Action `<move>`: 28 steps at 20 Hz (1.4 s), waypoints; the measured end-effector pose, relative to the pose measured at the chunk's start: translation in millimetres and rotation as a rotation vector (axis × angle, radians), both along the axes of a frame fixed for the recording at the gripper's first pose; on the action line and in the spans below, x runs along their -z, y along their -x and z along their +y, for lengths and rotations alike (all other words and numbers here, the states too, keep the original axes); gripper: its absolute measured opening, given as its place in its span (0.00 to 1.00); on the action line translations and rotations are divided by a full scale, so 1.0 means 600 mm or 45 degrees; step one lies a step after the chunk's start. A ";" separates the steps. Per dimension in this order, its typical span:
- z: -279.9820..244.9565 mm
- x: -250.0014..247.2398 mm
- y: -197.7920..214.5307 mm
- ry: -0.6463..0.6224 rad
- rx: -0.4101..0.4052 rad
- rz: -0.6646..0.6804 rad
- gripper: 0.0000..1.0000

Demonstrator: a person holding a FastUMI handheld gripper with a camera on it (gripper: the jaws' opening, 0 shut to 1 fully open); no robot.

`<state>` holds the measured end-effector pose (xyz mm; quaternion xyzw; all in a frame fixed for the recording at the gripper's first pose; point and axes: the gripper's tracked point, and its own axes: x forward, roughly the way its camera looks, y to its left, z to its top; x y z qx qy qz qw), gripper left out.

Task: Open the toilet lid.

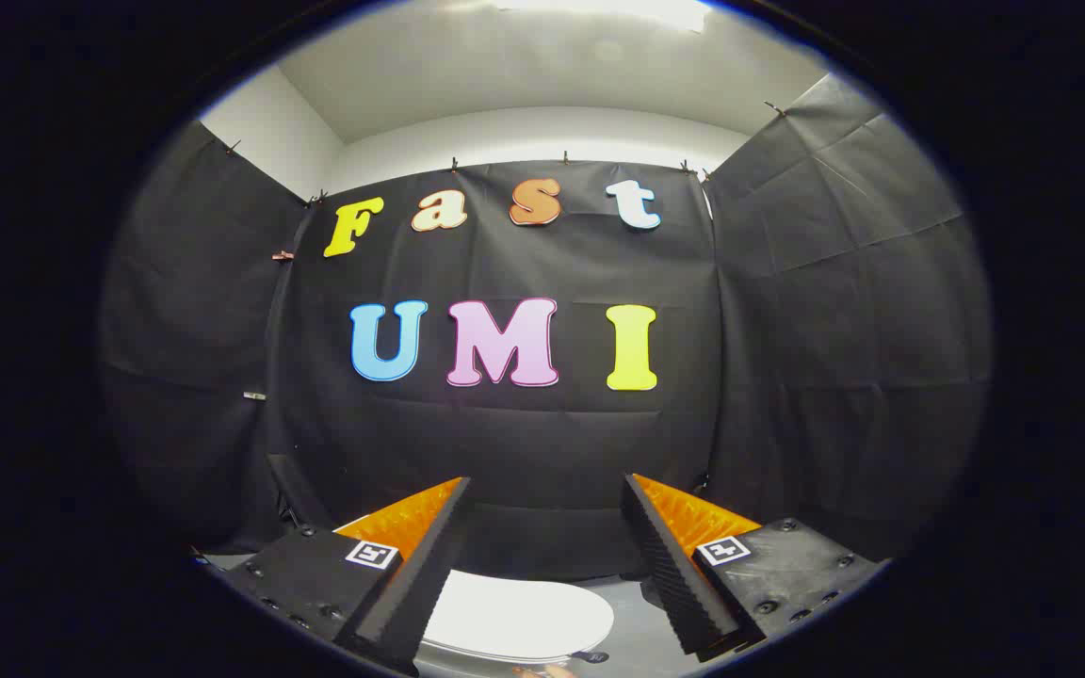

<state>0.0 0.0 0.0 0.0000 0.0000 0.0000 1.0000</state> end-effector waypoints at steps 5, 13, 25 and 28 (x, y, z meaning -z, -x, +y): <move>0.006 -0.007 0.002 0.005 -0.029 -0.024 0.99; 0.009 -0.013 0.008 0.016 -0.033 -0.036 0.99; 0.008 -0.011 0.008 0.032 -0.026 -0.032 0.99; 0.009 -0.010 0.007 0.030 -0.027 -0.030 0.99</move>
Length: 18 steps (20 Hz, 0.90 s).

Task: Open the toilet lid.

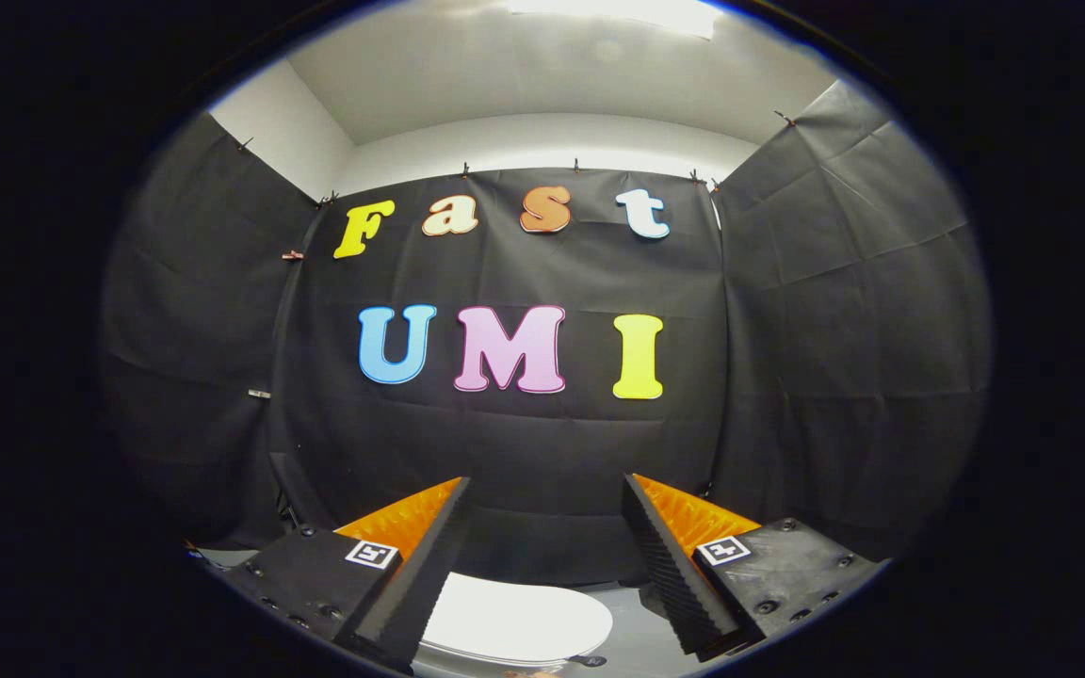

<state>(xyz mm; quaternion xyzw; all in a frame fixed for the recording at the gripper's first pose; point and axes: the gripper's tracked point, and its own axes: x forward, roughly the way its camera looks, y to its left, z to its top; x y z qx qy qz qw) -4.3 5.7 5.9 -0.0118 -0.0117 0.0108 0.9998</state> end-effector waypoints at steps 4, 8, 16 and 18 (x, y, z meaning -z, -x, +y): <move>-0.003 0.001 -0.001 0.000 0.001 -0.003 0.99; -0.010 0.004 -0.005 -0.006 0.014 0.005 0.99; -0.025 0.027 -0.024 -0.025 0.058 0.036 0.99; -0.025 0.042 -0.033 -0.045 0.060 0.055 0.99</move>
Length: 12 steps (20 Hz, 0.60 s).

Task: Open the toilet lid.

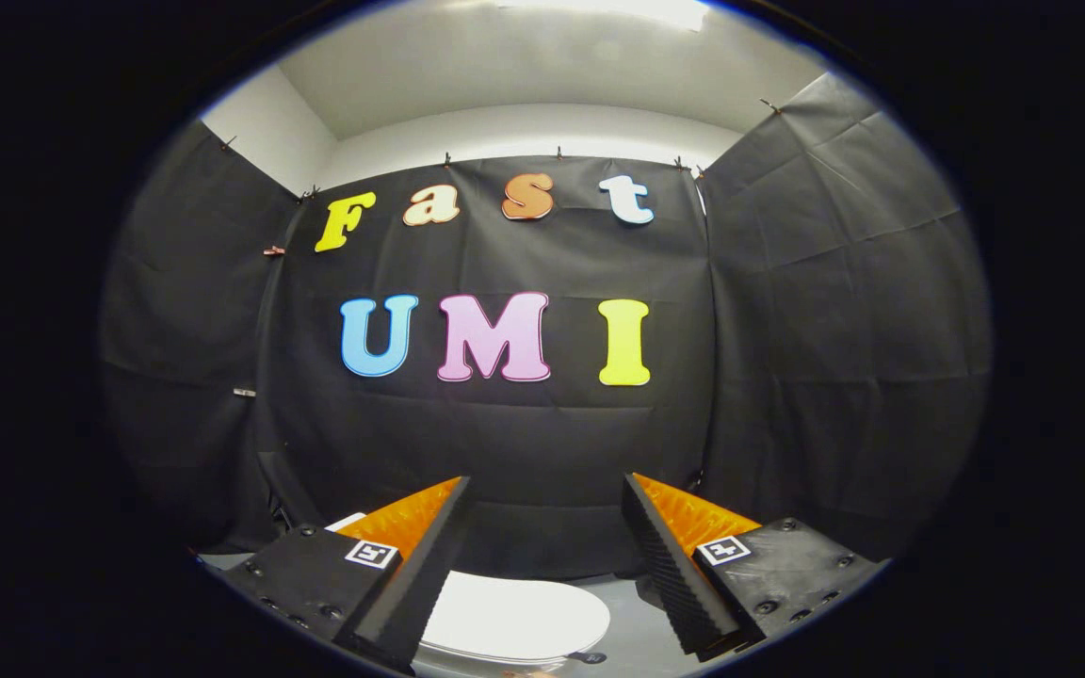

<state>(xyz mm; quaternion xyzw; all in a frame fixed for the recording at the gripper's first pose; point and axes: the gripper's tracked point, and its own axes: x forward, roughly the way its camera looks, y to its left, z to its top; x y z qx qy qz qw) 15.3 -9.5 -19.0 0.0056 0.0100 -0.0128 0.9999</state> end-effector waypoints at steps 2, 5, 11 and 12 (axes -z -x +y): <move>-0.006 0.014 -0.014 -0.032 0.011 0.013 0.99; -0.021 0.041 -0.034 -0.113 0.033 0.043 0.99; -0.057 0.128 -0.066 -0.209 0.090 0.124 0.98; -0.068 0.146 -0.068 -0.240 0.107 0.143 0.98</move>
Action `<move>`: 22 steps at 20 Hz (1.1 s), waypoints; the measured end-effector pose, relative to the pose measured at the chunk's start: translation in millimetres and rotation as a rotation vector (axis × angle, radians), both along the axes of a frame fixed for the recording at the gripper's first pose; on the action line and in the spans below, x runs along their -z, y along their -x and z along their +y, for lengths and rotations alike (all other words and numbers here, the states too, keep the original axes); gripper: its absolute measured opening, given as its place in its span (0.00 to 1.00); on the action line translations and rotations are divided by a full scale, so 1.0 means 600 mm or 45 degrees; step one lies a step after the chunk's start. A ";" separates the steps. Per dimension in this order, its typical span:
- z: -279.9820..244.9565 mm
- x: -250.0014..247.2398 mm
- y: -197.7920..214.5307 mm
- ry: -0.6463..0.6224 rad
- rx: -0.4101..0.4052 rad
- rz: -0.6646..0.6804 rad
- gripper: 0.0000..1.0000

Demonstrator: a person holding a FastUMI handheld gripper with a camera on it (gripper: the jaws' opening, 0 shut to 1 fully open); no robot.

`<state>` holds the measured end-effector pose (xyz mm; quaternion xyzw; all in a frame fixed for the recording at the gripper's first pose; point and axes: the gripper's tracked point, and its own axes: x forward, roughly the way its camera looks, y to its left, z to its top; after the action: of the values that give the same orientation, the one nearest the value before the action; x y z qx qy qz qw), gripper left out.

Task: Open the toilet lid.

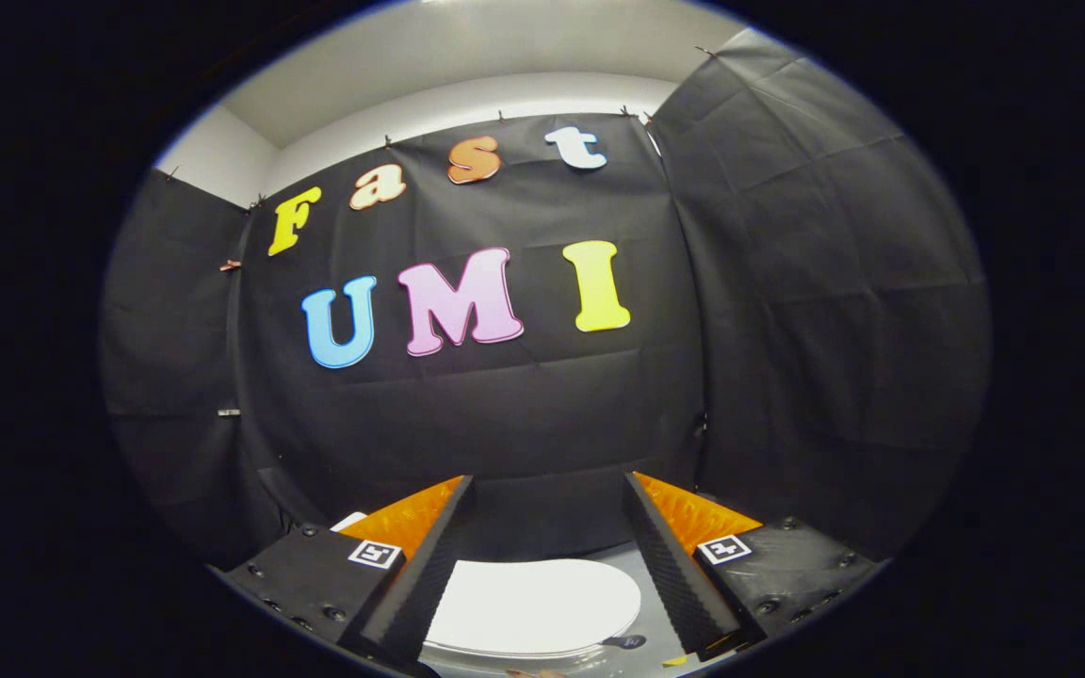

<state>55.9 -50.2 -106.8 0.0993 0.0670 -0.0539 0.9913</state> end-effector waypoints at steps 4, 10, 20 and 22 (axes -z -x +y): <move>-0.054 0.091 -0.005 -0.112 0.081 0.073 0.98; -0.131 0.243 -0.005 -0.274 0.206 0.230 0.98; -0.210 0.515 0.018 -0.599 0.362 0.495 0.99; -0.219 0.569 0.028 -0.709 0.411 0.549 0.99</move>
<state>39.2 -181.7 -447.9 0.3604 0.2693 -0.2087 0.8683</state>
